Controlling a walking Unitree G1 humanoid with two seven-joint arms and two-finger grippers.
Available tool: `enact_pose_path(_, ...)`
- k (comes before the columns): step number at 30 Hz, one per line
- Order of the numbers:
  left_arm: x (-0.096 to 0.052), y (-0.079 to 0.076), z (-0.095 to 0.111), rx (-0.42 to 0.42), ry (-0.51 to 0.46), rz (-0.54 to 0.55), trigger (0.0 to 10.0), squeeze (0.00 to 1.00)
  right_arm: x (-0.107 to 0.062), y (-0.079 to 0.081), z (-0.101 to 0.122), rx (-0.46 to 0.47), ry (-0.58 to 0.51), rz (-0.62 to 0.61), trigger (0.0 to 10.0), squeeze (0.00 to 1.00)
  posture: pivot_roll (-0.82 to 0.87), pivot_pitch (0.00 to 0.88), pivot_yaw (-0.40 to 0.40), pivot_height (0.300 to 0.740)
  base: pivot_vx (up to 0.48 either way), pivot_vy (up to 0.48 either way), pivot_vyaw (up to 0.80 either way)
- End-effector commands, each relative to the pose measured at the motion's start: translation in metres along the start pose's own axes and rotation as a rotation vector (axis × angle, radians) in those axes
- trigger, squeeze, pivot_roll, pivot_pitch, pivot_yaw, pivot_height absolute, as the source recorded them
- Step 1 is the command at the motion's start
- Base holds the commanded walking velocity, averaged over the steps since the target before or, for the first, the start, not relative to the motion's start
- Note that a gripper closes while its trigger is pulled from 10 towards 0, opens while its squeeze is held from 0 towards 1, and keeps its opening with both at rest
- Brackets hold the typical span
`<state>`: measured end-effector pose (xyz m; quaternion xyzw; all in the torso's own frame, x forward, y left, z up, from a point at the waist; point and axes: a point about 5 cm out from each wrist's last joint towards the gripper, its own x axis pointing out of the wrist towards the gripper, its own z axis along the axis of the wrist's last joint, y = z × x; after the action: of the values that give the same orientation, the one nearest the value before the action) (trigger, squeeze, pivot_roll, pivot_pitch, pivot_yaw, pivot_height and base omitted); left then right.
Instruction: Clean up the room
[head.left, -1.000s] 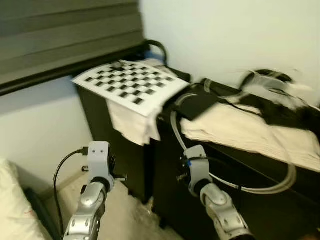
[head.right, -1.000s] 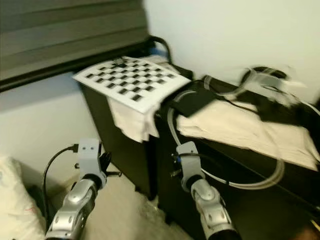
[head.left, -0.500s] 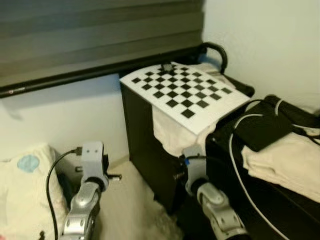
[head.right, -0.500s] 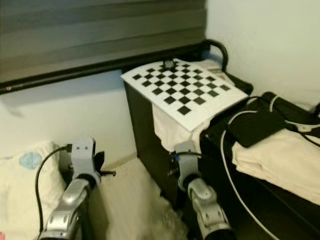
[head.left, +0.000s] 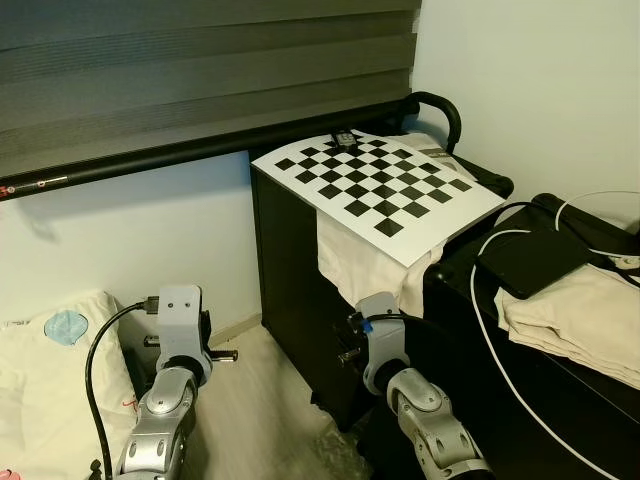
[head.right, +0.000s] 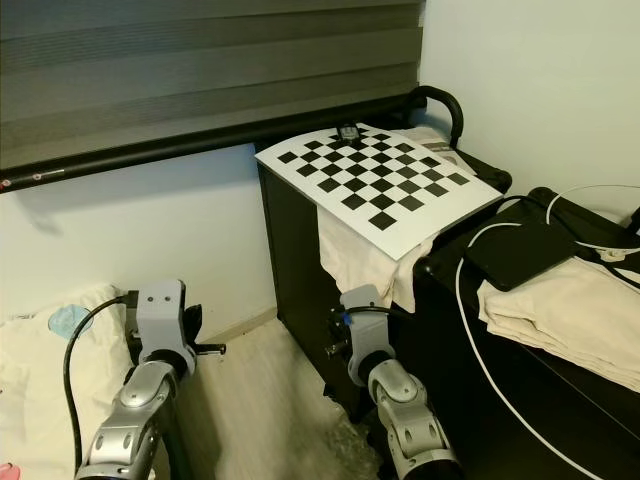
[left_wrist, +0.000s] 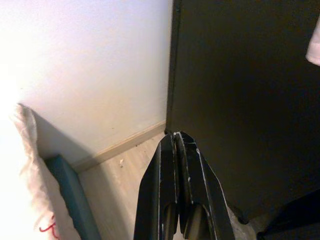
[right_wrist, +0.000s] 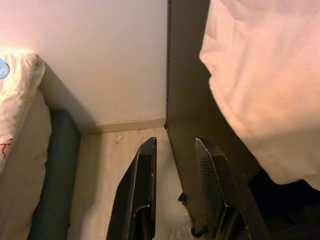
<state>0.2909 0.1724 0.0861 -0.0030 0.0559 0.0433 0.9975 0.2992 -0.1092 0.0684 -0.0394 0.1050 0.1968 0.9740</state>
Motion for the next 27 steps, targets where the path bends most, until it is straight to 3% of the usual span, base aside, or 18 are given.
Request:
enact_pose_path(1, -0.002, 0.000, 0.000, 0.015, -0.008, -0.008, 10.0, 0.00, -0.002, -0.001, -0.004, 0.012, 0.013, -0.011, 10.0, 0.00, -0.05, 0.090, 0.008, 0.740, 0.000, 0.000, 0.00)
enact_pose_path(8, -0.003, -0.008, 0.001, 0.005, -0.020, -0.037, 10.0, 0.00, 0.000, -0.004, -0.002, 0.026, 0.000, -0.037, 10.0, 0.00, -0.05, 0.092, 0.015, 0.740, 0.000, 0.000, 0.00)
enact_pose_path(13, -0.002, -0.007, 0.001, 0.009, -0.017, -0.039, 10.0, 0.00, 0.002, -0.002, 0.003, -0.036, -0.010, -0.011, 10.0, 0.00, -0.05, 0.095, 0.015, 0.740, 0.000, 0.000, 0.80)
enact_pose_path(27, -0.005, -0.018, 0.003, 0.025, -0.028, -0.108, 10.0, 0.00, 0.001, -0.003, 0.007, -0.034, -0.046, -0.019, 10.0, 0.00, -0.05, 0.103, 0.023, 0.740, 0.000, 0.000, 0.80)
